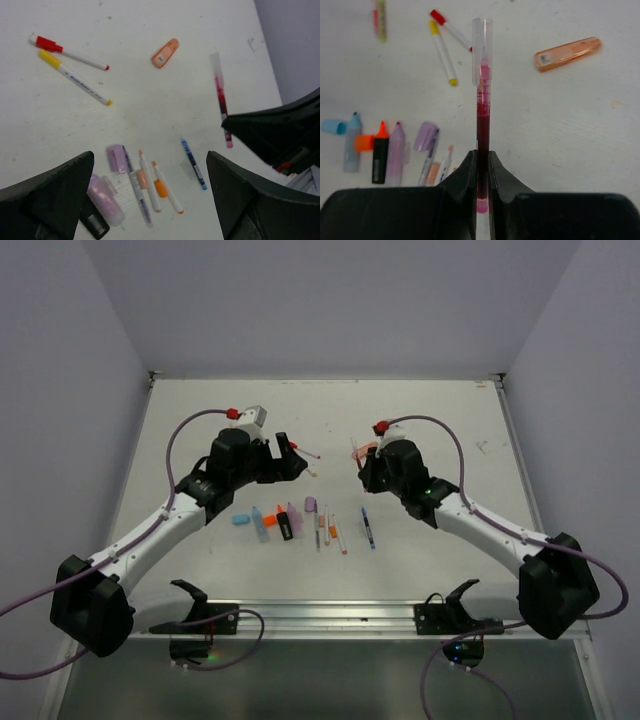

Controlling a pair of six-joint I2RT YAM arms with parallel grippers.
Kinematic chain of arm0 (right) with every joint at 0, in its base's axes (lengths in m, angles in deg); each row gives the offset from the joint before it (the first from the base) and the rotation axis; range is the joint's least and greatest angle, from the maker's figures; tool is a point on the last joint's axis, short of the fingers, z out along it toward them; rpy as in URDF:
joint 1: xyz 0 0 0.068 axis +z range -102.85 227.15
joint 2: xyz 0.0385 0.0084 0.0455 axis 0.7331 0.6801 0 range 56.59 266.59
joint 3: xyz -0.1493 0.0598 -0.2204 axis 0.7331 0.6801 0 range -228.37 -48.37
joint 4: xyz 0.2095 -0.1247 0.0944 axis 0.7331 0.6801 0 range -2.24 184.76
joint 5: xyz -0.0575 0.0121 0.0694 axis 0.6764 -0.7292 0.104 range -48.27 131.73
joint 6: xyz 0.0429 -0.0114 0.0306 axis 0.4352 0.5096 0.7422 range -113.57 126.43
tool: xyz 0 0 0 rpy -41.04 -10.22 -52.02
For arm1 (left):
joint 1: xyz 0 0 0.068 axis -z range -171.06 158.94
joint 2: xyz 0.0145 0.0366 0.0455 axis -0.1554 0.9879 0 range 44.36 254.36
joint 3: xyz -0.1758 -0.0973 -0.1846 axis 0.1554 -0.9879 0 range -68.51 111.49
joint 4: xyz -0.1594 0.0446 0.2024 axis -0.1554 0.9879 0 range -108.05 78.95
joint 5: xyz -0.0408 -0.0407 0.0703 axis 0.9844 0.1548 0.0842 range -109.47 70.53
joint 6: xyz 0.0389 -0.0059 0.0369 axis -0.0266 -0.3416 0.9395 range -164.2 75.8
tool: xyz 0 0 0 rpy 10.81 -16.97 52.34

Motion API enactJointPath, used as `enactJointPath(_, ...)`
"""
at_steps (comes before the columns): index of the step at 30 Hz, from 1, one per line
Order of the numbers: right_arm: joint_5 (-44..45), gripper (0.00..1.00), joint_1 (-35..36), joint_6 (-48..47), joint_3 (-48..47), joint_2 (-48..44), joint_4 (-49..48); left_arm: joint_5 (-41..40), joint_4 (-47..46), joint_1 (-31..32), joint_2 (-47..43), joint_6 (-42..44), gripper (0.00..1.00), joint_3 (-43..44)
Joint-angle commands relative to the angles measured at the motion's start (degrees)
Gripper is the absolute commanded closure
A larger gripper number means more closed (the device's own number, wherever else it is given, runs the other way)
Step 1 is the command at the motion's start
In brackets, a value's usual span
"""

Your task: Open the pen caps

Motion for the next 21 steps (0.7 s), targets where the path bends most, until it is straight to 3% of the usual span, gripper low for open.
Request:
enactJointPath(1,-8.85,0.96,2.55,-1.49,5.61,-7.03,-8.94,5.19,-13.08,1.60,2.82,-6.91,0.04,2.90)
enactJointPath(10,-15.55,0.94,6.25,-2.01,14.58,-14.70,-15.90,-2.81,-17.58,11.10,12.49,-10.16,0.14,8.18)
enactJointPath(21,-15.64,0.92,6.34,-2.45,16.70,-14.62,-18.27,-8.53,-14.94,14.00,18.82,-14.21,0.47,11.69)
